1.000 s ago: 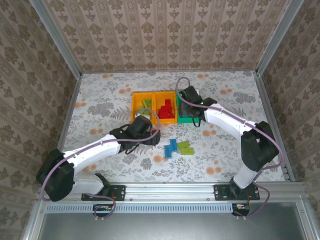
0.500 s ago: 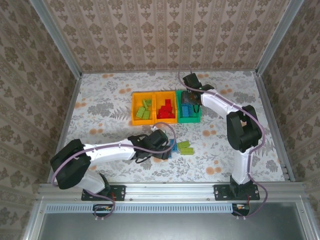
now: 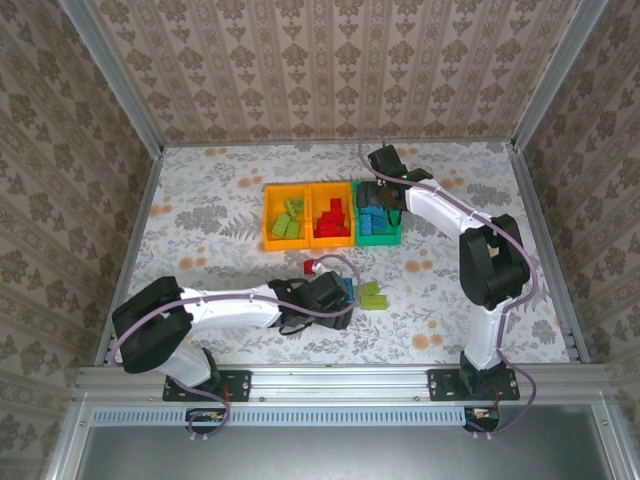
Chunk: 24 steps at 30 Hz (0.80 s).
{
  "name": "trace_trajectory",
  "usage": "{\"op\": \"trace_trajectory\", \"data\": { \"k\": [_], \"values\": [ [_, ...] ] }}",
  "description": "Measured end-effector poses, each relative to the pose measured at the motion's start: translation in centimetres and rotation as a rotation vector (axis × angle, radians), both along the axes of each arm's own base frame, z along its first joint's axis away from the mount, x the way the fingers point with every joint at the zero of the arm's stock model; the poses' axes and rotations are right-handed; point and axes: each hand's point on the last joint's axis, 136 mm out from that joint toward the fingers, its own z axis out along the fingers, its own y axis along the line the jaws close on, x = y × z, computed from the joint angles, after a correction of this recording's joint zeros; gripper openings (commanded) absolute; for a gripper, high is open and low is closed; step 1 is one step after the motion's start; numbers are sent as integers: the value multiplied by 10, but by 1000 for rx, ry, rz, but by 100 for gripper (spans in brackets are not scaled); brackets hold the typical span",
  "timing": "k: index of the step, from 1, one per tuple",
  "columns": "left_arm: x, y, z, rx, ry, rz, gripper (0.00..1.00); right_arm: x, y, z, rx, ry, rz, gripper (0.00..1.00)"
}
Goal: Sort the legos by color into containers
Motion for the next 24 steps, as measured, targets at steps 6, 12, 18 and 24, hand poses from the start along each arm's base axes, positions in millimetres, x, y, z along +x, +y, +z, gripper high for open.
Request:
{"op": "trace_trajectory", "data": {
  "k": [6,12,18,24],
  "values": [
    [-2,-10,-6,-6,17,16,87,-6,-2,10,8,-17,1,89],
    [0,-11,-20,40,40,54,72,-16,-6,6,2,-3,1,89],
    [3,-11,-22,68,38,74,52,-25,-10,10,5,-10,1,89],
    [4,-7,-23,89,31,81,35,-30,-12,21,15,-39,1,89]
  ]
}}
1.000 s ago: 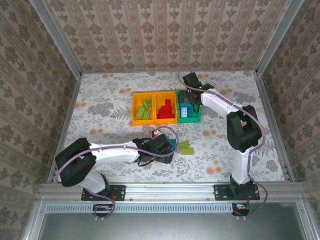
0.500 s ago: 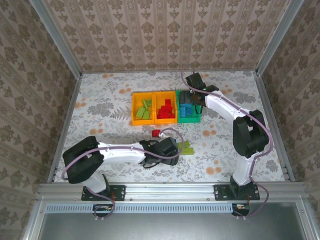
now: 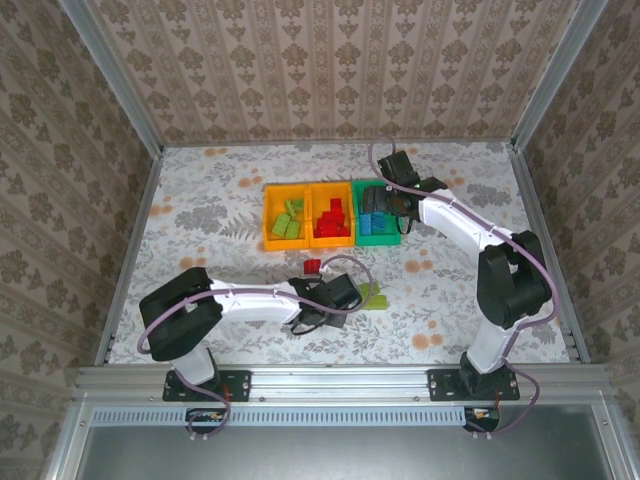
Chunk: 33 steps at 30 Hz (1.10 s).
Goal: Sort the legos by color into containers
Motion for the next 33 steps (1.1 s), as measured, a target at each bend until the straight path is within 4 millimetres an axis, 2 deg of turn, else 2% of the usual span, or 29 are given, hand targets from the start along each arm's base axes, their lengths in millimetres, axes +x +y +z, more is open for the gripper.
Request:
{"op": "trace_trajectory", "data": {
  "k": [6,11,14,17,22,24,26,29,33],
  "values": [
    [-1,8,5,11,-9,3,31,-8,-3,-4,-3,9,0,89],
    [4,18,21,19,-45,6,31,-22,-9,-10,-7,17,0,90],
    [12,23,33,28,-71,0,31,-36,-15,-18,-14,25,-3,91],
    [29,19,50,11,-109,-9,31,-49,-23,-28,-29,36,-11,92],
    [74,-2,100,-68,-200,-38,30,-71,-39,-54,-61,84,-34,94],
    [96,-17,121,-109,-245,-61,30,-80,-47,-65,-64,103,-50,94],
    [114,-32,135,-141,-270,-90,30,-89,-55,-72,-59,113,-72,94],
    [140,-56,141,-179,-279,-138,30,-99,-64,-76,-48,114,-99,94],
    [170,-87,128,-217,-252,-204,30,-107,-67,-78,-23,109,-112,94]
  ]
}}
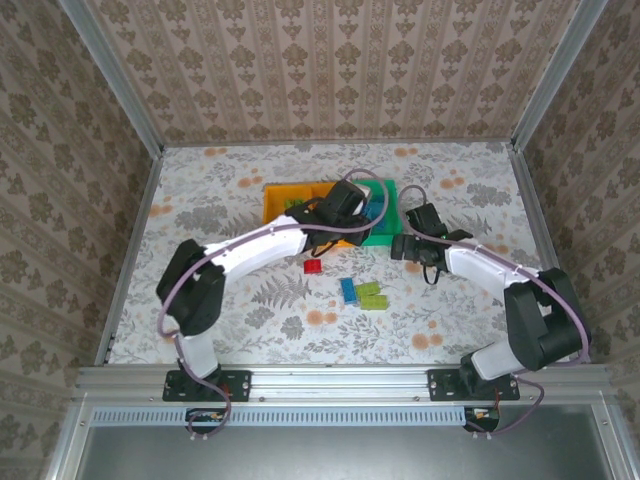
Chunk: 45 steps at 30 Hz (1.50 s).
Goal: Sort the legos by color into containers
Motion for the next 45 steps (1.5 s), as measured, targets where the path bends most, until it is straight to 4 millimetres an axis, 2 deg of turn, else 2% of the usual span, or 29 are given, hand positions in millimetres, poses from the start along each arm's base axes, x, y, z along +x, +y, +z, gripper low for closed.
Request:
{"op": "trace_trajectory", "data": {
  "k": [6,10,13,18,19,23,25,28,34,37,40,45],
  "values": [
    [30,-36,-22,-31,40,-94,30,-11,2,-5,42,-5,-8,94],
    [39,-55,-22,-83,56,-141,35,-19,1,-4,58,-11,-9,94],
    [45,-64,-19,-126,67,-163,55,-21,1,-1,69,-21,-15,94],
    [48,-65,-17,-159,90,-160,90,-22,1,3,83,-34,-21,93],
    [48,-66,-16,-163,93,-155,100,-22,1,4,85,-38,-20,93],
    [44,-59,-15,-165,99,-131,100,-22,6,9,110,-47,-8,92],
    [39,-51,-12,-161,101,-115,100,-23,9,12,121,-52,4,92],
    [33,-36,8,-173,67,-84,100,-26,21,14,134,-54,38,92],
    [19,10,67,-219,-51,9,100,-44,77,18,167,-45,188,92],
    [18,44,79,-236,-88,86,100,-49,115,21,174,-31,274,91],
    [22,87,63,-211,-70,186,100,-50,144,16,163,-7,329,89],
    [22,156,13,-128,10,352,100,-56,173,-3,110,52,391,85]
  ]
}}
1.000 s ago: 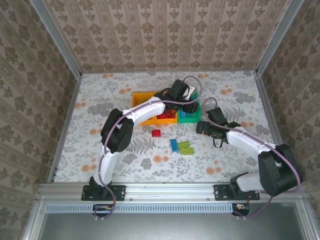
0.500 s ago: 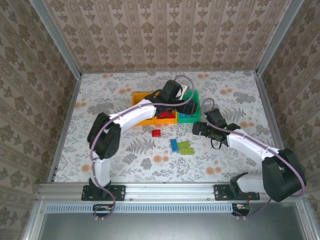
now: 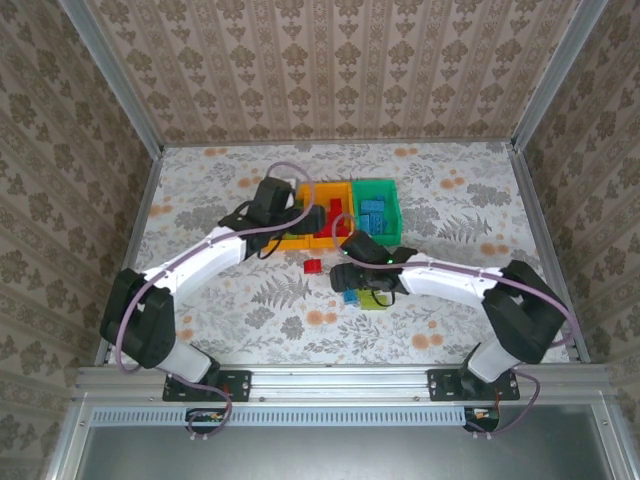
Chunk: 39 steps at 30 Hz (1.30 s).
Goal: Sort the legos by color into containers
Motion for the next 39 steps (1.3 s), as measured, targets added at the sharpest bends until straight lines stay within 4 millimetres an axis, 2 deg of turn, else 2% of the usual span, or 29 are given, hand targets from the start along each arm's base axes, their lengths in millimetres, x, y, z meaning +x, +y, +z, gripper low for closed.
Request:
{"op": "trace_trajectory", "data": {
  "k": [2,4,12,19,21,24,29,33,35,39],
  "values": [
    [-8,25,-16,19,37,49,100,-1,8,-7,-26,14,21,82],
    [-16,42,-23,28,55,80,100,-2,13,-11,-47,25,35,78],
    [-38,83,-31,24,66,161,100,-1,24,-21,-111,49,72,59],
    [-53,108,-44,27,88,216,100,-2,29,-34,-166,82,97,47],
    [-56,113,-44,25,88,231,100,-3,29,-35,-179,88,101,41],
    [-60,115,-42,20,81,232,100,-3,28,-35,-188,87,100,33],
    [-65,117,-42,20,82,232,100,-1,28,-32,-193,82,98,29],
    [-68,118,-47,37,93,232,100,7,24,-21,-184,60,84,29],
    [-72,118,-51,51,103,227,100,18,16,-5,-177,28,63,29],
    [-83,108,-60,80,113,182,100,63,-12,40,-153,-74,-20,30]
  ]
}}
